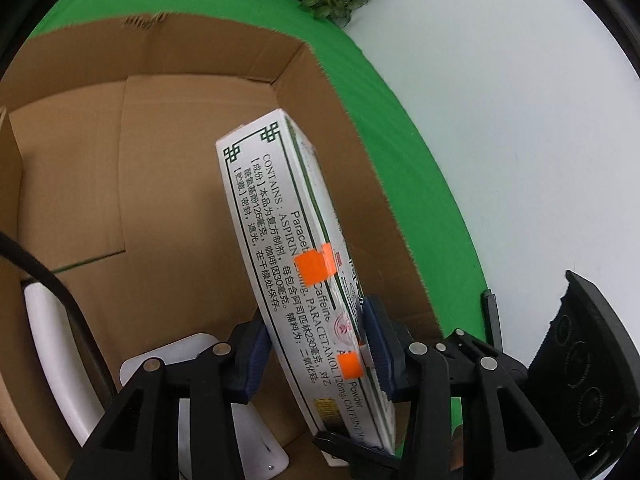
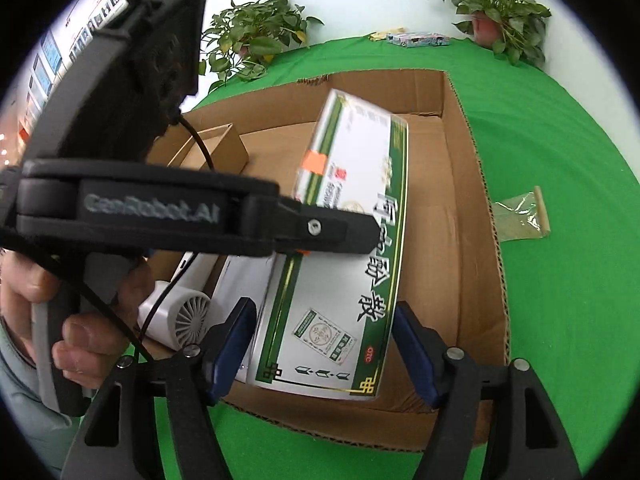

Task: Organize objects
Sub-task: 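Lower the medicine box beside the white device and open the right tool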

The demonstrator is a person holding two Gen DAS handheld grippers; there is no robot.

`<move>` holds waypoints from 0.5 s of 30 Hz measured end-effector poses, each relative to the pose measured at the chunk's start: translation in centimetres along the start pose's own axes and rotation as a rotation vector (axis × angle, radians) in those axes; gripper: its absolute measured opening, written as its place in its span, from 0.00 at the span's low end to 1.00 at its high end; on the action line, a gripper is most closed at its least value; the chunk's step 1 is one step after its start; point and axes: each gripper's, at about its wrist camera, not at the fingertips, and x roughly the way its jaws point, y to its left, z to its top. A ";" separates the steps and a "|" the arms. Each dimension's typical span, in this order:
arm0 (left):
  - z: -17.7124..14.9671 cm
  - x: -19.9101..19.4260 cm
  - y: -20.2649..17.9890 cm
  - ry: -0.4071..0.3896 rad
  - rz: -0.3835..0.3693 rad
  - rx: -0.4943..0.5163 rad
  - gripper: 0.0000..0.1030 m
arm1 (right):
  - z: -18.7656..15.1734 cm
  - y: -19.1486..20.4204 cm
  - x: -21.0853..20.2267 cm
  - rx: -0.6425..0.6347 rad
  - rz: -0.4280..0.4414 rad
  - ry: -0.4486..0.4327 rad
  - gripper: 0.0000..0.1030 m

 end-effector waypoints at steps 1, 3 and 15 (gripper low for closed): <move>-0.1 0.2 0.3 0.006 -0.005 -0.012 0.41 | 0.0 0.3 0.1 -0.008 -0.008 0.004 0.68; 0.1 0.6 1.1 0.015 -0.014 -0.023 0.41 | -0.3 0.8 0.5 -0.032 -0.037 0.019 0.67; -0.1 -2.5 0.9 0.008 0.096 -0.048 0.47 | -1.2 1.5 2.3 -0.050 -0.134 0.100 0.66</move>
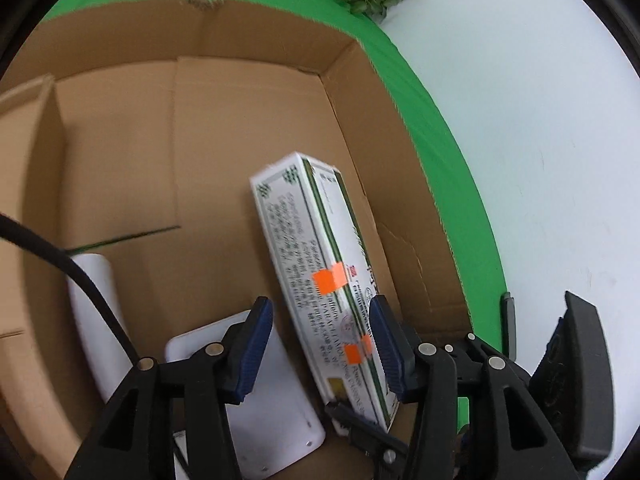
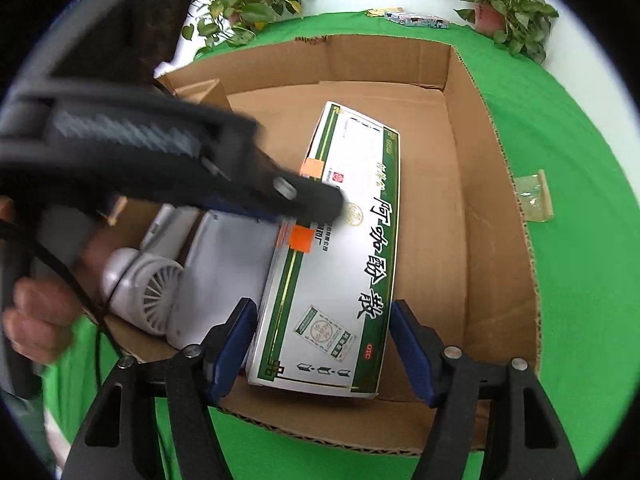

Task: Organize objects
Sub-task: 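Lower the medicine box beside the white device and open the right tool, then withdraw the right tool up and away from the box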

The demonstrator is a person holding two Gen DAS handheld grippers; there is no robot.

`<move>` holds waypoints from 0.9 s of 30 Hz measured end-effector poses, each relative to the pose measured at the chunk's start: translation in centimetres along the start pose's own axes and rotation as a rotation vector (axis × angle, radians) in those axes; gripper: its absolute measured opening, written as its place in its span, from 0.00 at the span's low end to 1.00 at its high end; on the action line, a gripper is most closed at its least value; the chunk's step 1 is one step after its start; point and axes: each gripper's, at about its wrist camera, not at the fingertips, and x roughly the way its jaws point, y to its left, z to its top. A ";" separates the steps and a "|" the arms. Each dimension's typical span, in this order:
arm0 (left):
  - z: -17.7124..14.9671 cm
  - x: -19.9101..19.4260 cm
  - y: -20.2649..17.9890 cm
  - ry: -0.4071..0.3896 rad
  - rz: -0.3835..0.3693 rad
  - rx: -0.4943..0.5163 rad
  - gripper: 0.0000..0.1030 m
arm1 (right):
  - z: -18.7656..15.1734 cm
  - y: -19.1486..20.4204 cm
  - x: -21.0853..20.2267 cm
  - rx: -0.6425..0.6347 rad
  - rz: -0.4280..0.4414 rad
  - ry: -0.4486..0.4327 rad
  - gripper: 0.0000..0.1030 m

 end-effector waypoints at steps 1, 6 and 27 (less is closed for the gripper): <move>-0.2 -0.8 -0.1 -0.016 0.002 0.001 0.47 | 0.0 0.1 0.0 0.000 -0.008 0.004 0.66; -2.3 -5.8 -0.9 -0.114 0.043 0.043 0.47 | -0.1 0.8 0.0 -0.019 -0.042 0.027 0.68; -10.8 -20.9 1.3 -0.396 0.316 0.089 0.48 | -0.2 1.4 -0.7 0.021 0.010 0.023 0.71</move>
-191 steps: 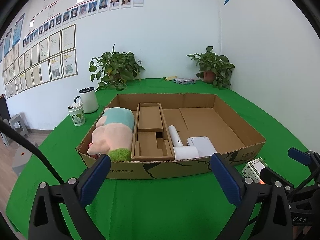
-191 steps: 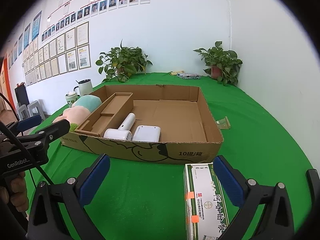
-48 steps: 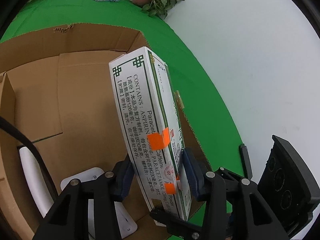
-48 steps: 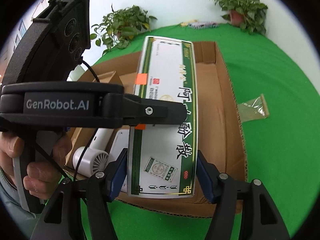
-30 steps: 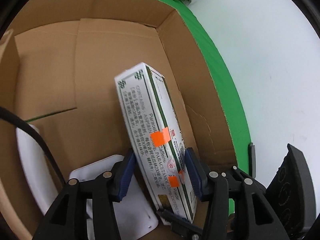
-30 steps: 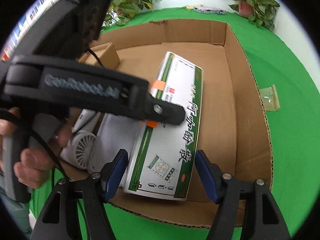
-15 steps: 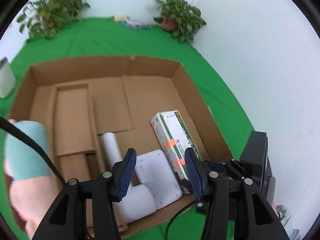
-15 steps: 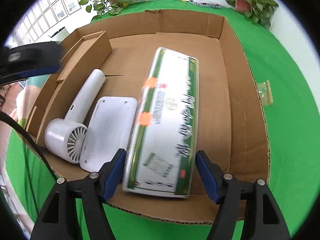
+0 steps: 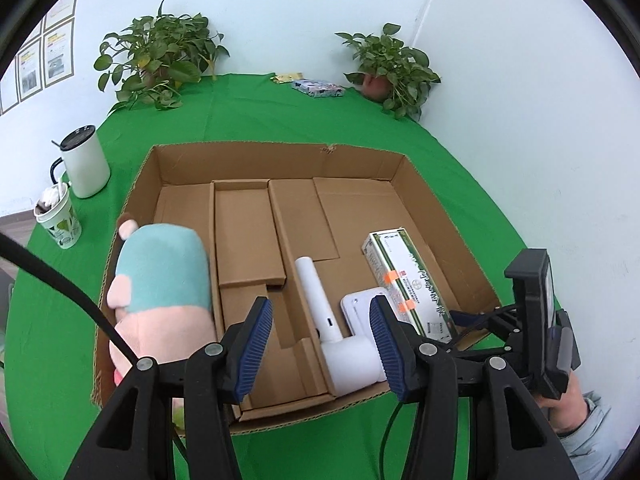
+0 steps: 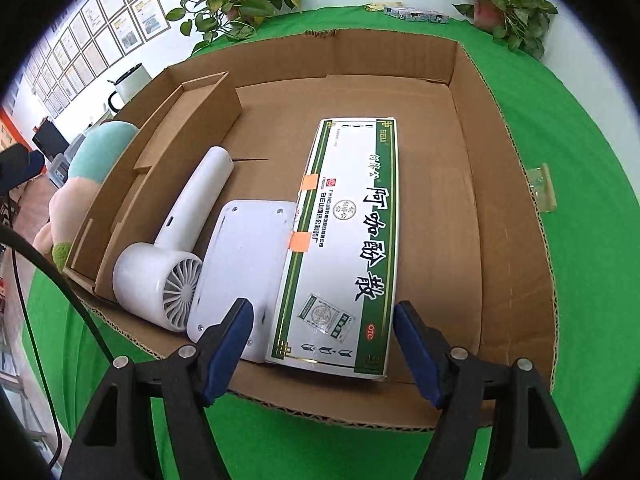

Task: Organize objects
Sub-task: 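Withdraw the right tool up and away from the box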

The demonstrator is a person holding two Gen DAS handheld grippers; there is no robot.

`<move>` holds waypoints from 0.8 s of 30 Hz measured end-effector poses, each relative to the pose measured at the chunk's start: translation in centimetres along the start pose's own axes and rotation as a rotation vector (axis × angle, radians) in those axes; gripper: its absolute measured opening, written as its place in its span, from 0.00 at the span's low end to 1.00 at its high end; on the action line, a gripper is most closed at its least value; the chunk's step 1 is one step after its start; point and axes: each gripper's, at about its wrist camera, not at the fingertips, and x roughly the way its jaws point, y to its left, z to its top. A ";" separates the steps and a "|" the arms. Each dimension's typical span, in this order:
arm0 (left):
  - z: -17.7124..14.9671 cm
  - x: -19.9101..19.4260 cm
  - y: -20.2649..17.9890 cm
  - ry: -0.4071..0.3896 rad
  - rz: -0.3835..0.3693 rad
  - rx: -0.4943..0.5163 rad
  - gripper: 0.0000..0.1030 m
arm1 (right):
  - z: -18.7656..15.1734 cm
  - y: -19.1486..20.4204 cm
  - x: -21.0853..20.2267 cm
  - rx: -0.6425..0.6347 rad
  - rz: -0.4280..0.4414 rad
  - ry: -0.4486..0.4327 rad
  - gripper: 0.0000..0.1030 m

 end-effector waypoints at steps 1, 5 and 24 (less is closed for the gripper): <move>-0.2 1.4 0.1 -0.006 0.000 -0.003 0.48 | -0.1 0.0 -0.1 0.004 0.002 0.001 0.71; -1.8 2.7 0.6 -0.079 0.069 0.029 0.49 | -0.5 0.0 -1.2 0.019 -0.022 -0.032 0.72; -12.2 7.3 1.7 -0.349 0.423 0.037 0.99 | -7.3 5.3 -4.8 0.012 -0.211 -0.622 0.99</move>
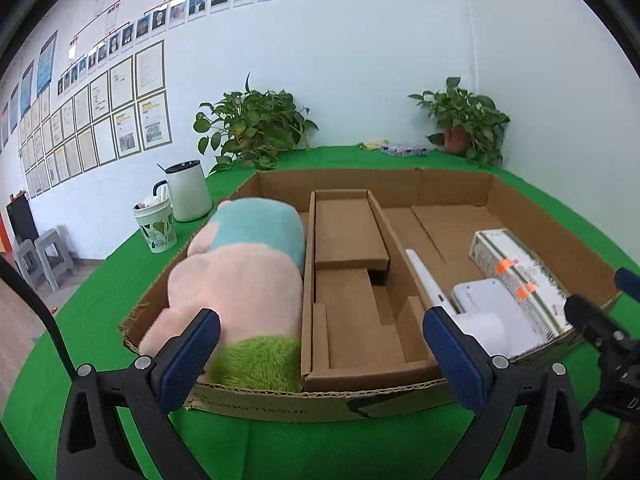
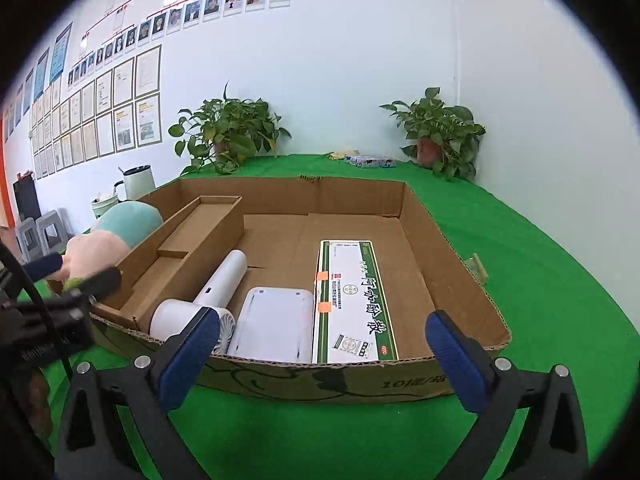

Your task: Organize objects

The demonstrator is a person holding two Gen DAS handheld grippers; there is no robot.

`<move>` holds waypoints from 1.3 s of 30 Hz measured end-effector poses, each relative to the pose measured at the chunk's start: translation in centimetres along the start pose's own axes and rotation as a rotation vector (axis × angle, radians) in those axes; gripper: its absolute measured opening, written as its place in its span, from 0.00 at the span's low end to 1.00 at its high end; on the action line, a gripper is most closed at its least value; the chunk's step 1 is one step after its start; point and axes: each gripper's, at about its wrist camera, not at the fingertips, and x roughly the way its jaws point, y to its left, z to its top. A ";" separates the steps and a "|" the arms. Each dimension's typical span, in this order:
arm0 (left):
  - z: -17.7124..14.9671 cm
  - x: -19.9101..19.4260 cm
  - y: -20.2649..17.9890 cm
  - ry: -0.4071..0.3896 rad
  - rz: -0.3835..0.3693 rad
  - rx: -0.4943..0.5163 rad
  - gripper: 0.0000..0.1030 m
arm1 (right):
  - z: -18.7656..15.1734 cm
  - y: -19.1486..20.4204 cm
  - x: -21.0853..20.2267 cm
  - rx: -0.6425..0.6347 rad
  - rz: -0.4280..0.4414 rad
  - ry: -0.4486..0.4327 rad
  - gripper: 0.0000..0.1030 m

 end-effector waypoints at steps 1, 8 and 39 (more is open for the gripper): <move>-0.3 0.6 -0.2 0.014 0.019 0.011 0.99 | -0.1 -0.1 0.4 0.007 -0.003 0.012 0.99; -0.7 1.2 -0.5 0.016 0.030 0.018 1.00 | -0.8 0.2 1.2 -0.004 -0.035 0.024 0.99; -0.4 2.0 -0.8 0.016 0.028 0.017 1.00 | -1.0 0.7 1.4 -0.024 -0.064 0.038 0.99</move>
